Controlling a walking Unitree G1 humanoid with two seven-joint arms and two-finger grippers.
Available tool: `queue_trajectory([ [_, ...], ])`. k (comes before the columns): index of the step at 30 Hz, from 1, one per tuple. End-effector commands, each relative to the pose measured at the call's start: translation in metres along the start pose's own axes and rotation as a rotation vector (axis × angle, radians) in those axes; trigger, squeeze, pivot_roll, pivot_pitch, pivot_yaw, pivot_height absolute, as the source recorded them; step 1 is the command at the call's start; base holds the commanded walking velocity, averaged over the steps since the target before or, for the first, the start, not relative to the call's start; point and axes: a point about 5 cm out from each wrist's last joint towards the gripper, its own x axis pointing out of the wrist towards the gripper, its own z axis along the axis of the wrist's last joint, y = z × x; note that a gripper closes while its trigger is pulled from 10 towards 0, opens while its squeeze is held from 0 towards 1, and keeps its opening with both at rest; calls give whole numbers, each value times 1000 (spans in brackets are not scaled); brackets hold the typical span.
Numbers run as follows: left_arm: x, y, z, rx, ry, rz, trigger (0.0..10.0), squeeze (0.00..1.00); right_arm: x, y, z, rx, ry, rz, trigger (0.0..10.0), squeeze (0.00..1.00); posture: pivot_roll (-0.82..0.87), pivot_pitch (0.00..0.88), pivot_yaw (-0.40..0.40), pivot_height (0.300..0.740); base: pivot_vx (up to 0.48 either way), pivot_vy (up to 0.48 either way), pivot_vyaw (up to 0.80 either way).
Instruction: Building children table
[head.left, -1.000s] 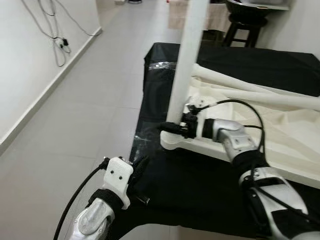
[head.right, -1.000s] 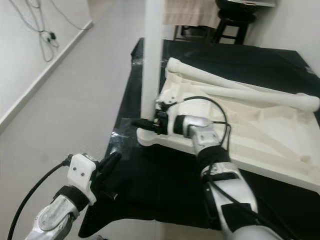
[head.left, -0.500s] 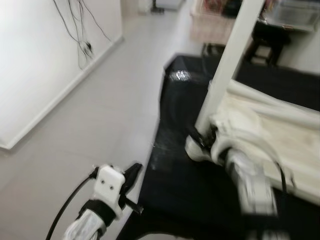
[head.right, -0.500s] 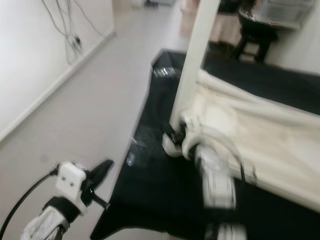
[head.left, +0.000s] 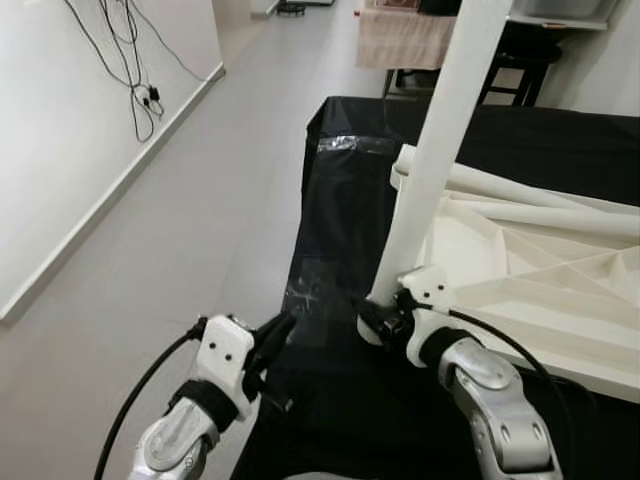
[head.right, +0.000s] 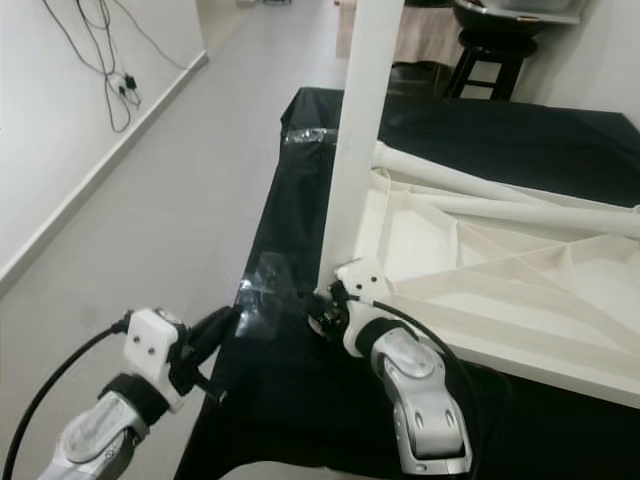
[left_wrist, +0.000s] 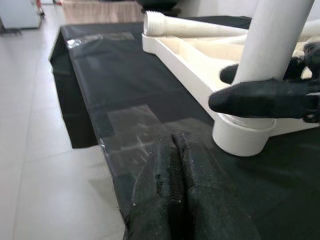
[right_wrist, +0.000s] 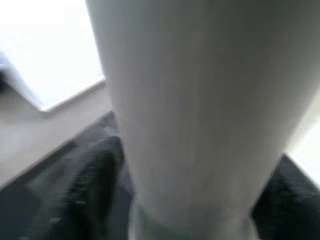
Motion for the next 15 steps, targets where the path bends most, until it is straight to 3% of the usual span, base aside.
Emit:
queue_trajectory([
  [1,-1,2,-2,-2,4,-12,10000,0,4,5,11,10,-52,133,10000,1000,60,43,-22,740,0,0,0],
  [2,-1,2,-2,-2,4,-12,10000,0,4,5,11,10,-52,133,10000,1000,60,43,-22,740,0,0,0],
  [3,0,2,-3,-8,3,-18,10000,0,6,-3,17,-10,-66,190,10000,788,66,28,-33,740,0,0,0],
  [4,2,2,-3,-13,0,-22,10000,0,8,-14,20,-47,-69,224,10000,114,69,26,-37,740,0,0,0],
  [5,2,2,-3,-13,0,-22,10000,0,8,-14,20,-47,-69,224,10000,114,69,26,-37,740,0,0,0],
  [6,3,2,-3,-16,-3,-23,10000,0,11,-24,22,-66,-64,257,10000,0,77,19,-45,740,0,0,0],
  [9,6,7,2,-32,-37,-6,10000,0,29,-49,29,-109,-22,398,10000,0,89,0,-43,740,0,0,0],
  [13,7,6,0,-43,-30,-6,10000,0,39,-56,34,-106,-8,447,10000,0,80,0,-37,740,0,0,0],
  [14,6,5,-2,-49,-22,-8,10000,0,47,-59,40,-89,-6,464,8667,0,86,0,-27,740,0,0,0],
  [15,6,5,-2,-49,-22,-8,10000,0,47,-59,40,-89,-6,464,8667,0,86,0,-27,740,0,0,0],
])
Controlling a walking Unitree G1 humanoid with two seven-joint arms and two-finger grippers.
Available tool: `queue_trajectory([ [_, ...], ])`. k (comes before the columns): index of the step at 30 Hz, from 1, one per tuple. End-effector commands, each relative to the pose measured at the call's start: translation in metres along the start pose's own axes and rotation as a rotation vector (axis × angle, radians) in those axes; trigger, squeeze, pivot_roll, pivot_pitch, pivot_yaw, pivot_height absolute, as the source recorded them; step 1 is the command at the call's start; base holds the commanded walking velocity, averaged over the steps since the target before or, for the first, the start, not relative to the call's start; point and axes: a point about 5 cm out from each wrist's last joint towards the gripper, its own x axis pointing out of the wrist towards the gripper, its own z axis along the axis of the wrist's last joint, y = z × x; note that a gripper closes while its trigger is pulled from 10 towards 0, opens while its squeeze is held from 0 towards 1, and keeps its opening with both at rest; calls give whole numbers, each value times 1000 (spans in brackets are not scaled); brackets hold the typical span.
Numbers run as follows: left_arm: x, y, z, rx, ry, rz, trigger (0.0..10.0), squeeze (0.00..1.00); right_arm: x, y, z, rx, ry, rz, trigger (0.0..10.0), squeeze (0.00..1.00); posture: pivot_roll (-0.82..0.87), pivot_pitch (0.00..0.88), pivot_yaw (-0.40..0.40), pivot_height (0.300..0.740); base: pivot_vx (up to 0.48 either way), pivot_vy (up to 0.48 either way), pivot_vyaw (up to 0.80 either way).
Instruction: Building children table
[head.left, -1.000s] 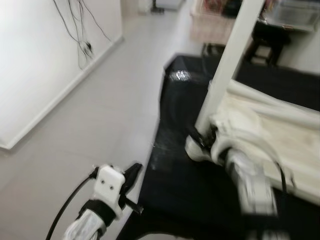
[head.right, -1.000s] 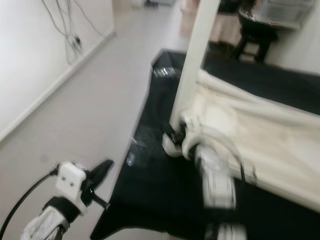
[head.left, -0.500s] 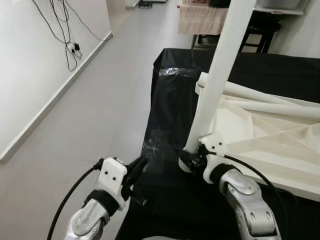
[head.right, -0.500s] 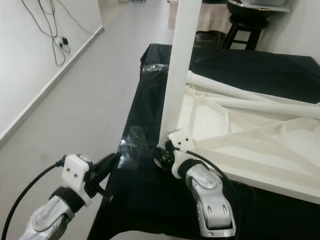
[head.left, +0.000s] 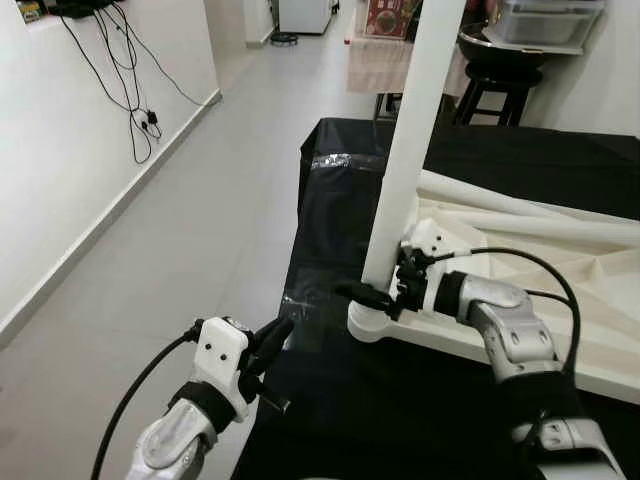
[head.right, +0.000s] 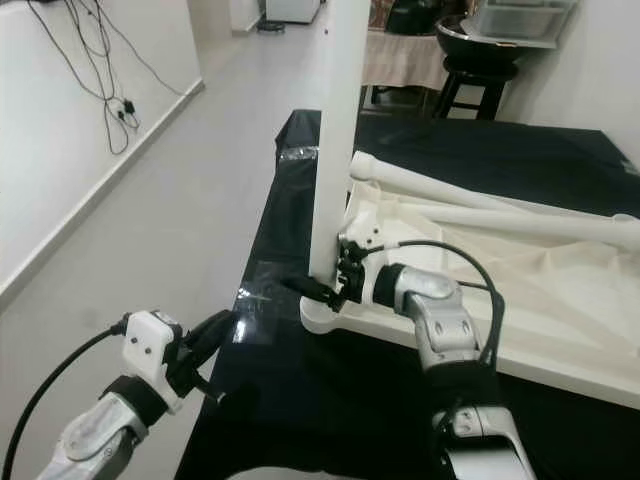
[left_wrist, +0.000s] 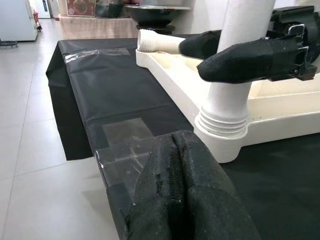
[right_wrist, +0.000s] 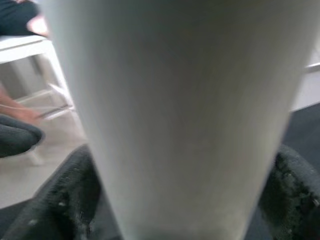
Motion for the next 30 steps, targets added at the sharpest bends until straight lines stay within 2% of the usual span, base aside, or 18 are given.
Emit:
queue_trajectory([
  [1,-3,-1,-5,-18,24,4,10000,0,10,-5,6,8,2,29,2980,0,95,0,-25,740,0,0,0],
  [2,-3,-1,-5,-18,24,4,10000,0,10,-5,6,8,2,29,2980,0,95,0,-25,740,0,0,0],
  [3,-4,-2,-7,-20,30,6,10000,0,13,-10,9,19,-1,35,0,0,99,0,-27,740,0,0,0],
  [10,-4,-6,-8,-33,33,5,10000,0,12,-13,10,69,-22,87,0,0,85,14,-42,740,0,0,0],
  [13,-5,-14,-6,-51,33,-21,10000,0,-4,-13,-5,61,-14,75,0,0,64,49,-41,740,0,0,0],
  [16,-6,-15,-6,-54,34,-26,10000,0,-6,-13,-8,56,-8,70,0,0,64,49,-41,740,0,0,0],
  [17,-7,-16,-5,-60,34,-36,10000,0,-10,-9,-20,76,36,-48,0,0,43,79,-44,740,0,0,0],
  [18,-8,-15,-3,-64,34,-48,10000,0,-7,9,-35,115,75,-386,0,0,1,119,-25,740,0,0,0],
  [19,-8,-15,-3,-64,34,-48,10000,0,-7,9,-35,115,75,-386,0,0,1,119,-25,740,0,0,0],
  [20,-9,-14,0,-69,31,-66,10000,0,-25,47,-45,155,111,-764,0,0,-36,145,-6,740,0,0,0],
  [21,-9,-14,0,-69,31,-66,10000,0,-25,47,-45,155,111,-764,0,0,-36,145,-6,740,0,0,0],
  [22,-9,-14,1,-70,29,-71,10000,0,-24,64,-43,157,96,-757,0,0,-36,145,-6,740,0,0,0],
  [23,-9,-13,2,-75,29,-80,10000,0,-14,80,-39,69,96,-650,0,0,-58,145,22,740,0,0,0],
  [24,-9,-13,2,-75,29,-80,10000,0,-14,80,-39,69,96,-650,0,0,-58,145,22,740,0,0,0],
  [25,-8,-13,2,-79,30,-87,10000,0,-7,90,-37,8,98,-581,0,0,-58,145,22,740,0,0,0],
  [26,-8,-13,2,-79,30,-87,10000,0,-7,90,-37,8,98,-581,0,0,-58,145,22,740,0,0,0],
  [28,-7,-13,0,-95,39,-110,10000,0,-10,73,-40,45,84,-591,0,0,-36,129,3,740,0,0,0],
  [30,-7,-14,0,-99,42,-117,10000,0,-12,66,-42,71,78,-593,0,0,-36,129,3,740,0,0,0],
])
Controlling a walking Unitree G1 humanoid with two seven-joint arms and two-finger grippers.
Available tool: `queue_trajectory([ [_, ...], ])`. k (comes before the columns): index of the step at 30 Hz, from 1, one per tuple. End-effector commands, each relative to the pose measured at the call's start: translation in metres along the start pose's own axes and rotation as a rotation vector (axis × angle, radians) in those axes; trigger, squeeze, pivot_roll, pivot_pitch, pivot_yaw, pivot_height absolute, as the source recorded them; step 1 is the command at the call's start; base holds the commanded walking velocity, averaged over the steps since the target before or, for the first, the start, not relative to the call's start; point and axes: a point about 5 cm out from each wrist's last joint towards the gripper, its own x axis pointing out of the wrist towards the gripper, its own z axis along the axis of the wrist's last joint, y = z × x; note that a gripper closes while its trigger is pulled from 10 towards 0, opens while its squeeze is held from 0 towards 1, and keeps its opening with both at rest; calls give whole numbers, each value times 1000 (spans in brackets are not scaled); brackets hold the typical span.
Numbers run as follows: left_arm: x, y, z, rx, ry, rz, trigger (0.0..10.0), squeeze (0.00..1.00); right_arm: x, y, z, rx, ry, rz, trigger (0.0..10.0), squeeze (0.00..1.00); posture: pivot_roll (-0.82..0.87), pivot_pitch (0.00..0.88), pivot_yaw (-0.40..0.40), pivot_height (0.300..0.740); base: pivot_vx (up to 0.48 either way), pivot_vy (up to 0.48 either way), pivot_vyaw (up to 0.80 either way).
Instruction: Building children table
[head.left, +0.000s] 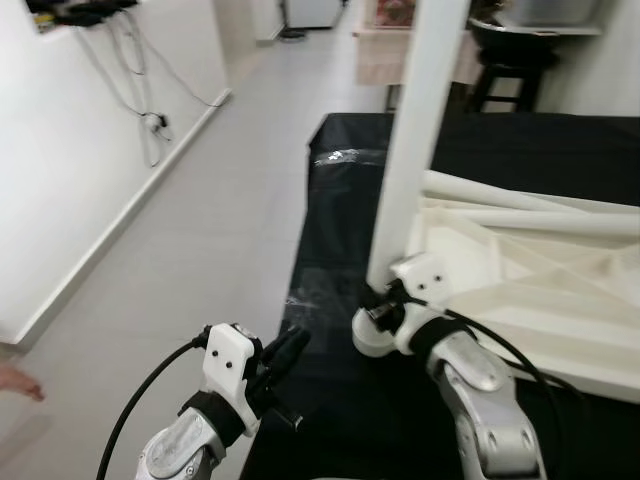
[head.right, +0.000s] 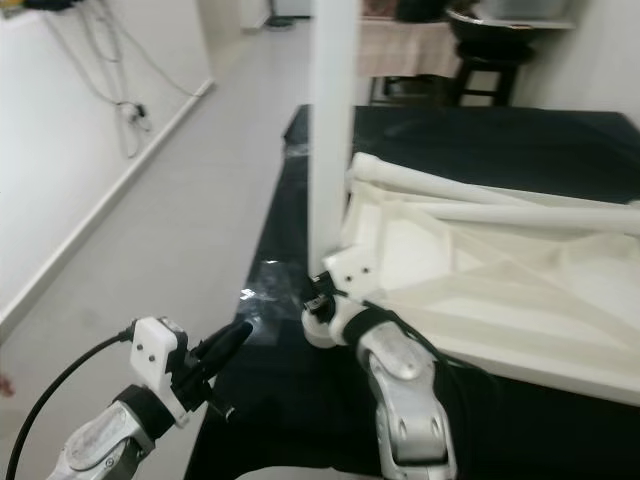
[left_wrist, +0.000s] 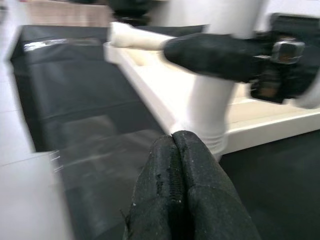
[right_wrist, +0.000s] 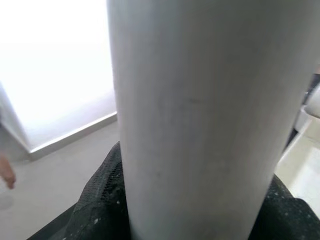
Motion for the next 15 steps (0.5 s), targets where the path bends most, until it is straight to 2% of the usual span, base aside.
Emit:
queue_trajectory([
  [1,-3,1,-6,-11,38,-7,10000,0,-6,-21,-36,56,166,-85,7686,0,-36,126,-4,740,0,0,0],
  [2,-4,0,-5,-7,34,2,10000,0,-5,-14,-29,74,159,-52,10000,0,-35,122,-7,740,0,0,0],
  [3,-4,0,-5,-7,34,2,10000,0,-5,-14,-29,74,159,-52,10000,0,-35,122,-7,740,0,0,0],
  [4,-4,0,-5,-2,30,12,10000,0,-4,-5,-22,102,141,15,10000,1000,-33,121,-7,740,0,0,0],
  [6,-4,0,-4,7,22,29,10000,0,-5,14,-4,97,78,250,10000,1000,-32,118,-7,740,0,0,0],
  [7,-3,0,-3,10,19,33,10000,0,-4,15,2,70,57,314,10000,1000,-31,115,-5,740,0,0,0],
  [9,-3,0,-3,12,18,34,10000,0,-3,15,4,50,47,342,10000,1000,-31,115,-5,740,0,0,0],
  [10,-1,0,-3,9,15,32,10000,0,1,7,7,8,46,427,10000,0,-29,112,-4,740,0,0,0],
  [11,-1,0,-3,9,15,32,10000,0,1,7,7,8,46,427,10000,0,-29,112,-4,740,0,0,0],
  [13,1,-2,-3,5,12,30,10000,0,9,-11,12,-55,55,591,10000,0,-20,106,-10,740,0,0,0],
  [15,2,-2,-3,4,12,29,10000,0,12,-18,13,-67,59,639,10000,0,-20,106,-10,740,0,0,0],
])
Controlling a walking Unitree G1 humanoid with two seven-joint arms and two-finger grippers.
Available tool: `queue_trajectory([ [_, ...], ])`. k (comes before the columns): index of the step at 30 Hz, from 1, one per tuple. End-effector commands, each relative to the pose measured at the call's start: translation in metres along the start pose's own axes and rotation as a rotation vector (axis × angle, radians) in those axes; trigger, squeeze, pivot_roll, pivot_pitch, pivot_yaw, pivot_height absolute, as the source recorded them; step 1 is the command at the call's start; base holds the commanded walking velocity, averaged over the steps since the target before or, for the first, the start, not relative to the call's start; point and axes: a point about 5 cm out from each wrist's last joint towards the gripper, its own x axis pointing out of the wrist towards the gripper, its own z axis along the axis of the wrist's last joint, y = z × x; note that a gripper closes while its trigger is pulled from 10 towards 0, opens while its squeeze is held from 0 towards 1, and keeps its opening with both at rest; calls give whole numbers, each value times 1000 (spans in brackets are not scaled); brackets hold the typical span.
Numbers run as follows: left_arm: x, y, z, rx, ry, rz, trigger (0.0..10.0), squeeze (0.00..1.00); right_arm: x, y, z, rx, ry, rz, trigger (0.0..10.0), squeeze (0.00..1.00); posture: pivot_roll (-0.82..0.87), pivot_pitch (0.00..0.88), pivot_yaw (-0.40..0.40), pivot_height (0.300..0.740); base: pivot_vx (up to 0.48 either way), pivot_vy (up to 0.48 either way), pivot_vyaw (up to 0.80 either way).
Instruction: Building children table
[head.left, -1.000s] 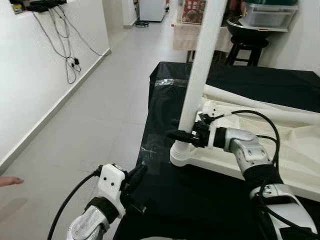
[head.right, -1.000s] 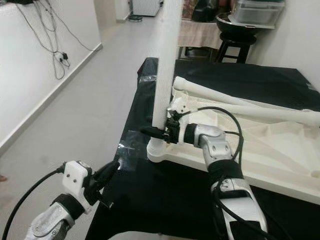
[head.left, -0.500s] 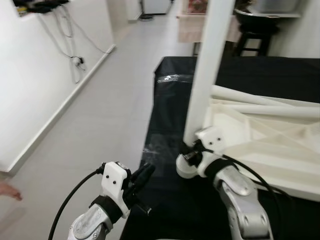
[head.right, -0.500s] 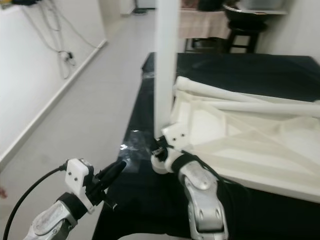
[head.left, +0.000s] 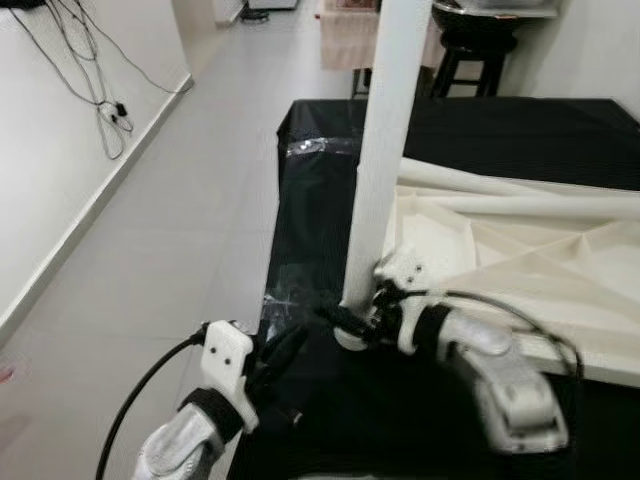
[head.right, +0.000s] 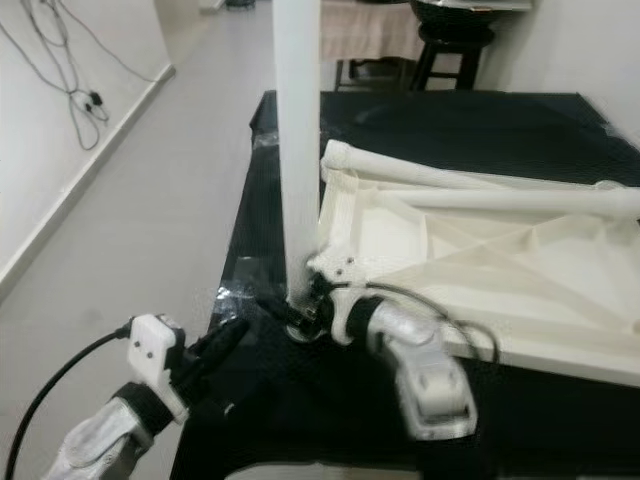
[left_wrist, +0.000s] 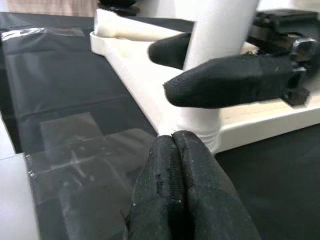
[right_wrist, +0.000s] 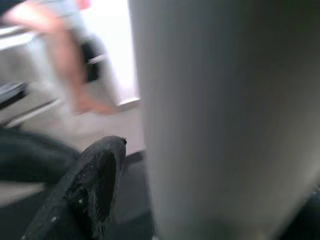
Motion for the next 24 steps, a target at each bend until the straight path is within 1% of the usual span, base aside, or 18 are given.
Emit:
queue_trajectory([
  [1,-1,-1,-2,-1,11,7,10000,0,3,-3,-4,14,-17,108,10000,0,-17,104,-11,740,0,0,0],
  [2,-1,-1,-2,-1,11,7,10000,0,3,-3,-4,14,-17,108,10000,0,-17,104,-11,740,0,0,0],
  [3,0,-1,-3,-1,13,5,10000,0,6,-16,-5,50,-21,143,10000,0,-11,99,-14,740,0,0,0],
  [4,0,-2,-3,-1,14,5,10000,0,8,-22,-5,76,-24,152,10000,0,-11,99,-14,740,0,0,0],
  [5,0,-2,-3,-2,15,4,10000,0,10,-29,-7,93,-9,149,7529,0,-7,100,-17,740,0,0,0],
  [6,0,-2,-3,-2,16,4,10000,0,12,-32,-9,103,2,146,7529,0,-7,100,-17,740,0,0,0],
  [9,0,-2,-3,-2,17,5,10000,0,11,-34,-9,106,12,148,7529,0,-7,100,-17,740,0,0,0],
  [10,-1,-2,-3,-2,17,11,10000,0,8,-39,-11,118,20,127,0,0,1,103,-22,740,0,0,0],
  [14,-2,-2,-2,-1,16,16,10000,0,3,-43,-12,116,18,109,0,0,2,112,-24,740,0,0,0],
  [15,-3,-2,-1,1,13,20,10000,0,-7,-45,-13,111,-1,89,0,0,-6,119,-21,740,0,0,0],
  [16,-3,-2,-1,1,13,20,10000,0,-7,-45,-13,111,-1,89,0,0,-6,119,-21,740,0,0,0],
  [17,-3,-2,0,2,12,21,10000,0,-13,-44,-15,97,7,67,0,0,-8,130,-18,740,0,0,0],
  [18,-3,-2,0,2,12,21,10000,0,-19,-43,-18,86,21,18,0,0,-13,133,-18,740,0,0,0],
  [19,-3,-2,0,2,12,21,10000,0,-19,-43,-18,86,21,18,0,0,-13,133,-18,740,0,0,0],
  [21,-4,-2,1,2,13,19,10000,0,-26,-43,-22,84,43,-60,0,0,-18,138,-21,740,0,0,0],
  [22,-4,-2,1,2,13,19,10000,0,-26,-43,-22,84,43,-60,0,0,-18,138,-21,740,0,0,0],
  [23,-4,-1,1,2,13,19,10000,0,-27,-41,-24,94,48,-113,0,0,-19,140,-22,740,0,0,0],
  [24,-5,0,2,3,14,19,10000,0,-18,-31,-33,140,53,-412,0,0,-35,160,-15,740,0,0,0],
])
